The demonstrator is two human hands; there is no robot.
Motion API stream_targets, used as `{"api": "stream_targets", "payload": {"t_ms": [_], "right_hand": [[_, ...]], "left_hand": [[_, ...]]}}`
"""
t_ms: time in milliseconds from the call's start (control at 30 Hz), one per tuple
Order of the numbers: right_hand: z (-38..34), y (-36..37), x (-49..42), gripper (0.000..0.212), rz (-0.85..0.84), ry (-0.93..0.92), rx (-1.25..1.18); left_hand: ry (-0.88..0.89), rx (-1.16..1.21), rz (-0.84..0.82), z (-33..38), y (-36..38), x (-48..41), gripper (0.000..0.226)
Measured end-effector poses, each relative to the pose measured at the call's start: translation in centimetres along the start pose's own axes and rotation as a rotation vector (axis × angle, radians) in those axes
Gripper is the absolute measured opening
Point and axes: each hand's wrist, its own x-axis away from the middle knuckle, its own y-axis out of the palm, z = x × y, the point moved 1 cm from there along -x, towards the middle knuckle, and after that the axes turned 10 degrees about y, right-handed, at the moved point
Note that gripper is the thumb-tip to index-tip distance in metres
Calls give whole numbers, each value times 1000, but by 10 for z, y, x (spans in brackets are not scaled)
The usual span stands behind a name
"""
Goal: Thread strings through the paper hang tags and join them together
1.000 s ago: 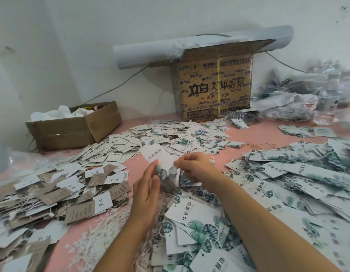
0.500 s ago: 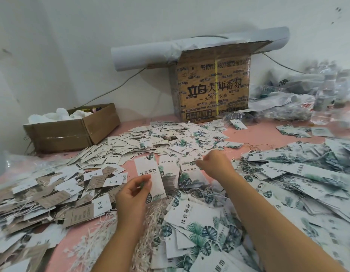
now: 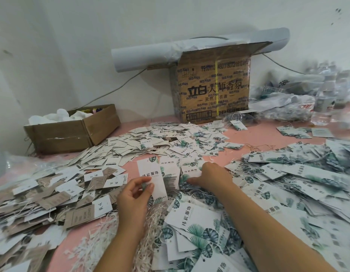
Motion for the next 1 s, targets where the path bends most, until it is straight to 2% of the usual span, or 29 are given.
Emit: {"api": "stream_targets", "payload": {"t_ms": [567, 767, 1000], "right_hand": [[-13, 3, 6, 42, 100, -58, 64], [-10, 5, 6, 51, 71, -40, 68], [-12, 3, 7, 45, 92, -49, 53]], "left_hand": [[-11, 22, 23, 1, 1, 0, 28], [-7, 22, 23, 1, 1, 0, 26], [-21, 19, 24, -2, 1, -1, 28]]}}
